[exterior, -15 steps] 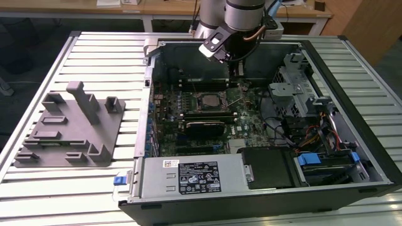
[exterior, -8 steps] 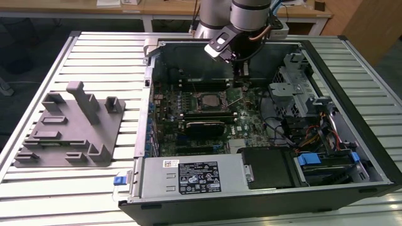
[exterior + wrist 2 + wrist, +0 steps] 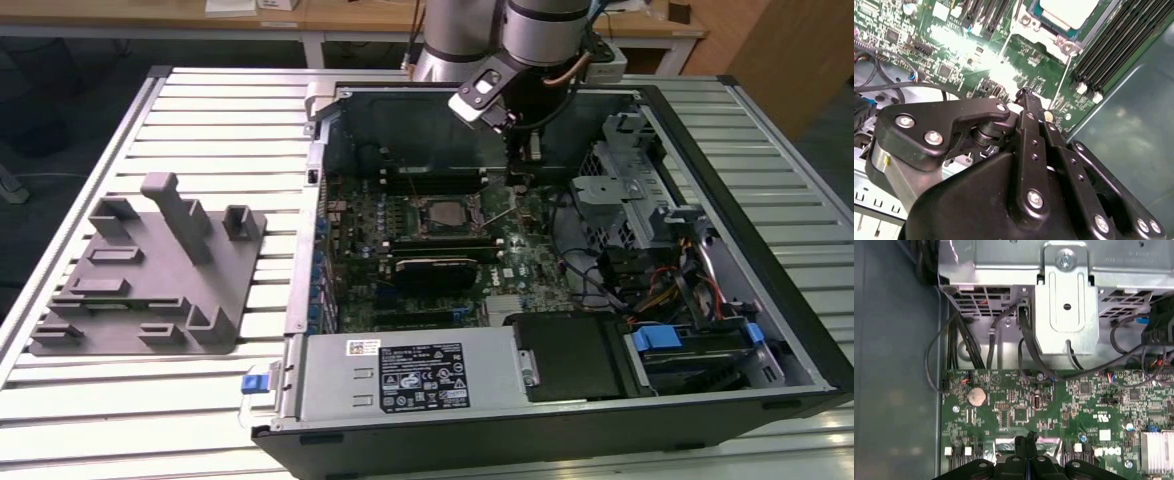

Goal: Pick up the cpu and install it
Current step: 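Close the cpu cover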

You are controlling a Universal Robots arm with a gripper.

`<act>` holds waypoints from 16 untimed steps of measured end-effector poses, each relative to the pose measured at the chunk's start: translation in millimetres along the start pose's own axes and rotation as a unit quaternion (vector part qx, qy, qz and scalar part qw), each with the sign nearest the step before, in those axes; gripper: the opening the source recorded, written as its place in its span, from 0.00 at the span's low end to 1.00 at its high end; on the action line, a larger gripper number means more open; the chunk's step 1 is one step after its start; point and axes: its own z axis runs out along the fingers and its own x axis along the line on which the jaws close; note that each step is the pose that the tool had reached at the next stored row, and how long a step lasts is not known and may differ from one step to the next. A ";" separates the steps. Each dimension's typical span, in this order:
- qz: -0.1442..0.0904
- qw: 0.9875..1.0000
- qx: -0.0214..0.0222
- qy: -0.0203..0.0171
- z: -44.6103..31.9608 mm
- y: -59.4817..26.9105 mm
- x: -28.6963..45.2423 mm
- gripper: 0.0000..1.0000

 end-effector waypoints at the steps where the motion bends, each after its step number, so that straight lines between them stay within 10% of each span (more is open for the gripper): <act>1: 0.000 1.000 0.000 0.000 0.1 1.6 0.1 0.11; 16: 0.003 1.000 0.000 0.000 6.3 20.8 1.0 0.11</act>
